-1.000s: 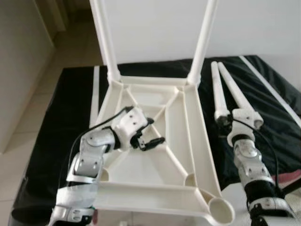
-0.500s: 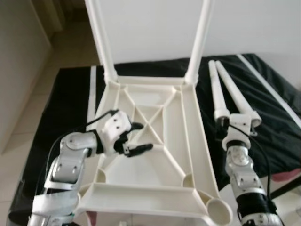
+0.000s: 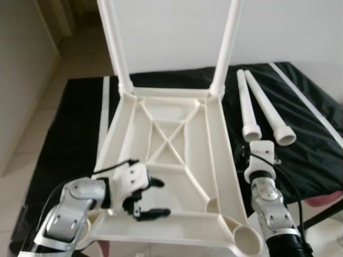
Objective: Building children table
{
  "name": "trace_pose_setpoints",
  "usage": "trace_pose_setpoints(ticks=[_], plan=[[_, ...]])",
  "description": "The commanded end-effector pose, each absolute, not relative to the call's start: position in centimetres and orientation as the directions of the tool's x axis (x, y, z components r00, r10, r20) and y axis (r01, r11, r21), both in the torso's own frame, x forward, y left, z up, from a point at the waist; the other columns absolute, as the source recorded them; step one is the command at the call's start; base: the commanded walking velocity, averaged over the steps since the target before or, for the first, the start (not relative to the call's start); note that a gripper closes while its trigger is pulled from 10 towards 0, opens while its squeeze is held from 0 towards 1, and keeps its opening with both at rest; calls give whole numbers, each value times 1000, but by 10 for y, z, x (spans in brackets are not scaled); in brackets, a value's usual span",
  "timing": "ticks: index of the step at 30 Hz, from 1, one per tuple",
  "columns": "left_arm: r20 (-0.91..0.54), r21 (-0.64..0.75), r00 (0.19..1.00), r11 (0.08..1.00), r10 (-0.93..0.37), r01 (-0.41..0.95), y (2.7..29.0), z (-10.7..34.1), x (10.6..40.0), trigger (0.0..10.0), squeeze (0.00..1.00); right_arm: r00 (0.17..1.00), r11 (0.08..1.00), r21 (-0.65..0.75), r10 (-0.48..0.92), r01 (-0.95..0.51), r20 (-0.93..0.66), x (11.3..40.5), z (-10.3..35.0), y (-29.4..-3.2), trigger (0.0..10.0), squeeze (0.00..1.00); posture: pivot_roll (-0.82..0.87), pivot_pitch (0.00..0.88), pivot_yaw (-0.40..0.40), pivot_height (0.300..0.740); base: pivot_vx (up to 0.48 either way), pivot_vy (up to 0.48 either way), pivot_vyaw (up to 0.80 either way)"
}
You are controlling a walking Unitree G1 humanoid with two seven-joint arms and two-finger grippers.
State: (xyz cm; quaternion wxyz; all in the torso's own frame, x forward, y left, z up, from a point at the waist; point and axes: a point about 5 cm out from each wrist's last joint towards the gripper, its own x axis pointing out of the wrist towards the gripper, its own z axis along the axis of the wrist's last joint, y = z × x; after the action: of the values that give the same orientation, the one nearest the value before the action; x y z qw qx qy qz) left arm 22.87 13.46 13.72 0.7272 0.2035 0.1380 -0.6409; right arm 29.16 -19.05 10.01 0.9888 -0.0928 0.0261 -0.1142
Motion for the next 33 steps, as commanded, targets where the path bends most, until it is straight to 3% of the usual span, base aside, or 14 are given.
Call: trace_pose_setpoints(ticks=[1,10,11,14,33], plan=[[-516,111,125,78,-847,991,137,130,227,10000,0,973,959,-186,-224,212,-47,291,99,-189,10000,0,17,8,6,740,0,0,0],[-591,190,244,161,-769,968,141,118,239,10000,0,982,973,-169,-173,158,-77,292,97,-182,10000,0,16,8,7,740,0,0,0],[-621,250,324,212,-714,945,143,112,250,10000,0,988,980,-160,-132,119,-76,295,99,-178,10000,0,17,8,6,740,0,0,0],[-635,274,342,213,-693,938,143,109,252,10000,0,991,983,-154,-109,98,-70,298,101,-177,10000,0,17,7,6,740,0,0,0],[-589,265,283,150,-756,952,96,97,237,10000,0,980,961,-208,162,-183,-113,328,111,-169,10000,0,29,0,0,740,0,0,0]])
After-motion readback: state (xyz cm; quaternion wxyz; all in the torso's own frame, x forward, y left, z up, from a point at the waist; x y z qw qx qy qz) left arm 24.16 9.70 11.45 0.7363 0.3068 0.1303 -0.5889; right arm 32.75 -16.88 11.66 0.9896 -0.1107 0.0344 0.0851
